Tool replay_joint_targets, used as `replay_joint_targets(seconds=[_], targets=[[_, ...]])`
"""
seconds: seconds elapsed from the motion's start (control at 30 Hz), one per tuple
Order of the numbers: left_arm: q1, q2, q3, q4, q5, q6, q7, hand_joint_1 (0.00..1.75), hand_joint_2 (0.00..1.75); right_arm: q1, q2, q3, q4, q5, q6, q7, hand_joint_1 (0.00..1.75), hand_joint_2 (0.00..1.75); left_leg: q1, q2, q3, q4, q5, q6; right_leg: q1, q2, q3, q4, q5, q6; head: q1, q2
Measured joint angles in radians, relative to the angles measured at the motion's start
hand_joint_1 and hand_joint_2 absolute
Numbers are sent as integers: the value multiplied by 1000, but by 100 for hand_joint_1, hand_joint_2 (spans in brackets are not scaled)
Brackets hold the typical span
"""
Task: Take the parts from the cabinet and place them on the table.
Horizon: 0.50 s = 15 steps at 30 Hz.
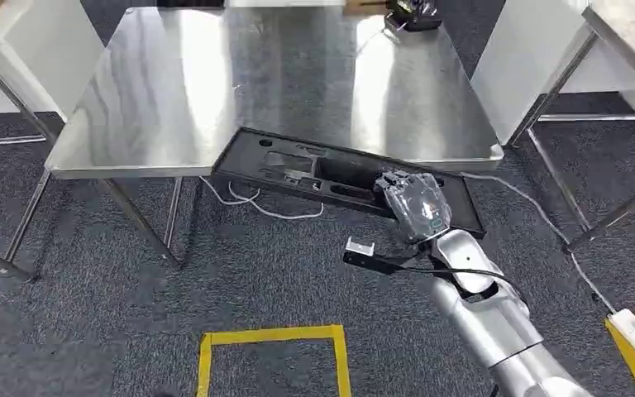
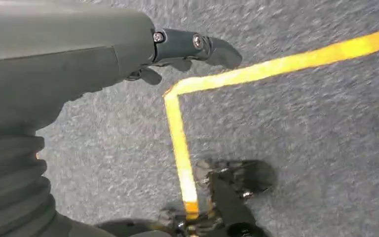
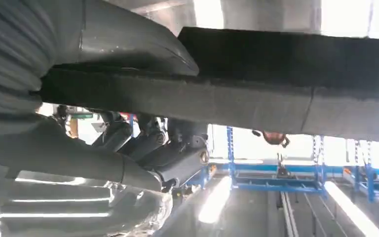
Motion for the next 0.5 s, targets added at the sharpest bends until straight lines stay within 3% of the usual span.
replay_joint_targets(seconds=[0.03,0.07,0.13,0.17,0.2,0.23,0.27,0.3,0.33,0.37,0.4,0.43,0.5], targets=[[0,0,1,0,0,0,0,0,175,0,1,2,13,-1,2,0,171,175,3,0,17,-4,-13,0,0,-1,-58,76,-15,-4,1,0],[1,-1,2,0,0,0,0,0,175,3,-1,3,23,-1,5,0,171,175,3,-3,34,-6,-26,0,-1,-1,-104,120,-53,-10,3,0],[4,-3,3,0,-2,-1,0,0,175,9,-2,3,35,-1,8,-1,171,175,3,-9,68,-6,-54,-3,-2,-2,-170,126,-131,-13,5,0],[6,-4,3,0,-2,-1,0,0,175,8,-3,3,39,-3,8,-3,171,175,3,-9,86,-6,-63,-5,-2,-2,-186,93,-140,-10,7,0],[7,-5,3,0,-2,0,0,0,175,6,-6,3,43,-4,8,-4,171,175,4,-10,105,-6,-79,-7,-2,-4,-194,30,-108,1,7,0],[6,-6,4,0,-2,0,0,0,175,5,-8,3,47,-7,8,-6,171,175,4,-10,122,-6,-92,-11,-3,-10,-194,-45,-39,22,8,0],[8,-7,5,1,-2,0,0,0,175,7,-9,4,53,-10,8,-8,171,175,4,-11,124,-7,-105,-16,-3,-25,-195,-122,72,43,8,0],[7,-7,6,4,-2,0,0,0,175,7,-11,5,62,-13,10,-12,171,175,0,-10,147,-1,-124,-22,-2,-38,-199,-165,168,41,7,0],[6,-7,7,4,-2,-2,0,0,175,5,-12,7,67,-13,14,-14,171,175,-2,-13,148,-9,-133,-32,8,-40,-176,-160,172,10,16,0],[6,-9,7,4,-1,-2,0,0,175,4,-13,7,67,-13,14,-16,171,175,1,-10,163,-8,-130,-42,25,-32,-177,-160,176,-14,9,0],[5,-8,8,4,-2,-3,0,0,175,-1,-13,7,67,-14,14,-19,171,175,-1,-8,164,0,-129,-43,14,-31,-170,-165,177,-36,11,0],[3,-7,8,4,-2,-3,0,0,175,-7,-14,8,67,-16,14,-20,171,175,-1,-3,167,8,-130,-45,-3,-25,-155,-169,172,-46,10,0],[-3,-5,8,4,-3,-3,-2,0,175,-19,-12,9,67,-19,14,-20,171,175,4,0,120,105,-141,-49,-5,-23,-130,-176,160,-71,9,0]])
